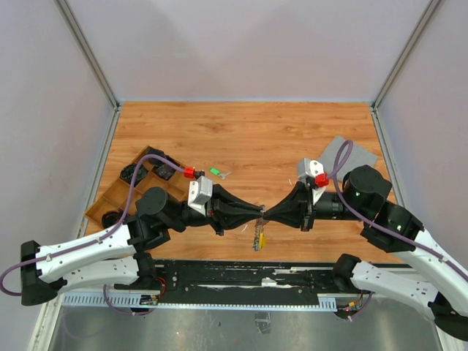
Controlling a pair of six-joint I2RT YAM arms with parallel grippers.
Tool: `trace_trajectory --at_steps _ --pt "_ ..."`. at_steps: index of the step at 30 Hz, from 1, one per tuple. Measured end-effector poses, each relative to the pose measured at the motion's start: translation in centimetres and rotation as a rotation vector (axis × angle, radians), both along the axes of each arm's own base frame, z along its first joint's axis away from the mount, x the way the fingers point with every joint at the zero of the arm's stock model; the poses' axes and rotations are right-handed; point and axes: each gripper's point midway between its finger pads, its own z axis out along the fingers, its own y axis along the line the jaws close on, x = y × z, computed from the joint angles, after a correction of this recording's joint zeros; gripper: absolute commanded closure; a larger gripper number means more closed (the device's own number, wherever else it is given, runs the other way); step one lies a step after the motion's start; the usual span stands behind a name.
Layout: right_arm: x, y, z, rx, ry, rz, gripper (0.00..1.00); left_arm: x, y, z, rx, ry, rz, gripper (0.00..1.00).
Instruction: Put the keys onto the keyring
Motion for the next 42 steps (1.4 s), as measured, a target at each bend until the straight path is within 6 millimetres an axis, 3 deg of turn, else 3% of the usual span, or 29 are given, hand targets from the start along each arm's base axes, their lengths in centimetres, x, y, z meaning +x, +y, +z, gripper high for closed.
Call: trace_trajectory --at_steps 5,13,18,25,31,35,42 --pt "0.7 -0.9 0.1 -0.1 0.019 -0.055 0.99 0.2 0.1 0.1 -0.004 -0.002 0.011 0.64" --pt "1.8 -3.1 -1.3 -0.316 0.077 -0.164 0.99 1.0 0.9 0.4 -0.007 0.009 0.073 0.55" --pt "2.5 -4.1 -2.7 -0.477 0.134 -0.217 0.99 1.9 0.5 -1.0 0.04 0.038 0.109 0.53" --pt "3.1 -6.1 -6.9 -0.776 0.259 -0.275 0.99 3.0 -0.8 -3.9 0.154 0.057 0.139 0.53" --pt "3.5 -8.4 -9.7 -0.998 0.333 -0.35 0.99 3.4 -1.1 -4.9 0.207 0.054 0.152 0.52" --pt "3.6 -8.4 -9.8 -1.006 0.336 -0.352 0.99 3.6 -1.5 -5.3 0.227 0.051 0.152 0.52" --pt "2.4 -7.0 -8.2 -0.878 0.321 -0.263 0.99 3.3 -2.5 -6.4 0.275 0.04 0.111 0.52"
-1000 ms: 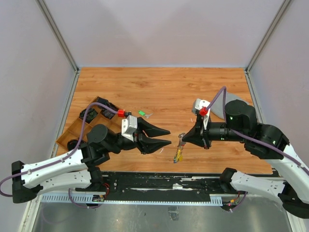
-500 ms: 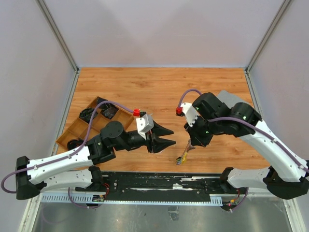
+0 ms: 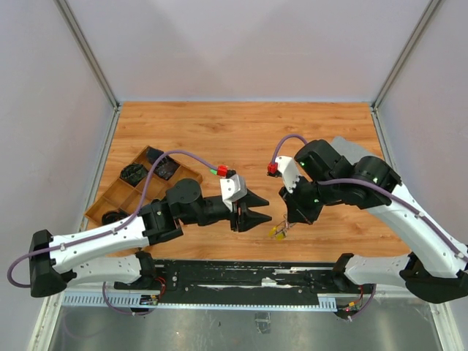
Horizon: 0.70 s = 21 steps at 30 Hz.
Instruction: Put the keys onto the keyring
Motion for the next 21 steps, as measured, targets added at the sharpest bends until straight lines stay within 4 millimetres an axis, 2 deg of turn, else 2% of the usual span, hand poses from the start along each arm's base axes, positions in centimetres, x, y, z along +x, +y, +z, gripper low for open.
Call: trace_trajectory --at_steps 5,12,21 --pt "-0.8 1.0 0.8 0.081 0.008 0.053 0.99 -0.2 -0.9 0.3 0.027 -0.035 -0.043 0.52" --pt "-1.3 1.9 1.4 0.152 0.0 0.106 0.99 -1.2 -1.5 1.0 0.044 -0.078 -0.122 0.57" --pt "-1.5 2.2 2.3 0.213 -0.035 0.139 0.99 -1.5 -1.6 0.0 0.08 -0.069 -0.15 0.56"
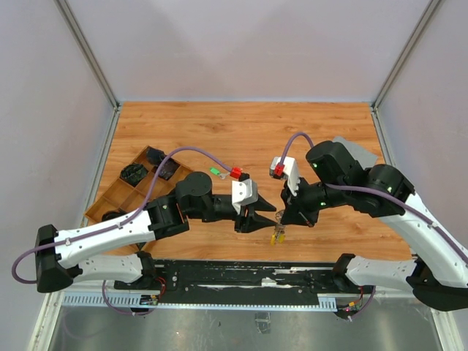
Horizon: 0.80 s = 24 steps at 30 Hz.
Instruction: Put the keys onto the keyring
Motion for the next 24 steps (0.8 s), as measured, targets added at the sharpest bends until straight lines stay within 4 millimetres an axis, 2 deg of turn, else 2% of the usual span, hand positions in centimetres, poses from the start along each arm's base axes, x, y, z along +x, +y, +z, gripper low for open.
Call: trace_trajectory --at_steps 5,7,16,17,18,22,24 --pt "-0.2 0.28 0.45 0.033 -0.009 0.017 0.99 0.02 -0.33 -0.55 0.017 0.009 -0.007 0.57" --pt "-0.23 0.44 0.44 0.038 -0.006 0.022 0.99 -0.02 -0.47 -0.75 0.022 0.012 -0.012 0.61" --pt "-0.18 0.53 0.02 0.037 -0.008 0.028 0.99 -0.75 -0.61 -0.8 0.026 0.03 -0.053 0.99" --pt "-0.26 0.48 -0.02 0.037 -0.006 0.03 0.99 -0.78 -0.61 -0.79 0.026 0.027 -0.055 0.99" --pt "-0.23 0.51 -0.01 0.039 -0.008 0.031 0.95 -0.75 -0.61 -0.75 0.024 0.027 -0.054 0.99" --pt "-0.1 0.49 0.13 0.046 -0.018 0.022 0.68 -0.75 -0.6 -0.68 0.022 0.025 -0.053 0.99" --pt "0.26 0.49 0.47 0.065 -0.048 0.009 0.6 -0.66 -0.56 -0.66 0.022 0.025 -0.047 1.0"
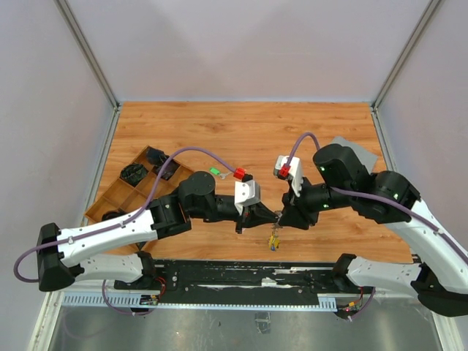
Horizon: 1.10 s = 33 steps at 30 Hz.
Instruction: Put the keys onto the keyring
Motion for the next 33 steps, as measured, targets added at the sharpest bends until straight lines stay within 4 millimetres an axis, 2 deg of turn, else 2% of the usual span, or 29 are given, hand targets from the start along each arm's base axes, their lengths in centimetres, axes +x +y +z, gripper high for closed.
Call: trace_trajectory --at_steps 4,11,17,23,33 --pt "0.2 -0.9 0.4 0.053 -0.075 -0.036 0.55 0.2 0.7 0.4 -0.018 -0.006 0.033 0.99" --pt "-0.2 -2.1 1.0 0.231 -0.217 -0.067 0.53 0.4 2.2 3.1 -0.115 -0.019 0.088 0.99" --pt "0.9 -0.4 0.3 0.298 -0.25 -0.074 0.51 0.6 2.7 4.4 -0.161 -0.02 0.11 1.0" --pt "1.3 1.5 -0.2 0.333 -0.227 -0.041 0.5 0.8 2.7 4.5 -0.164 -0.019 0.125 0.99" --pt "0.8 2.5 0.6 0.406 -0.213 -0.005 0.56 0.9 2.7 4.7 -0.172 -0.022 0.131 0.99"
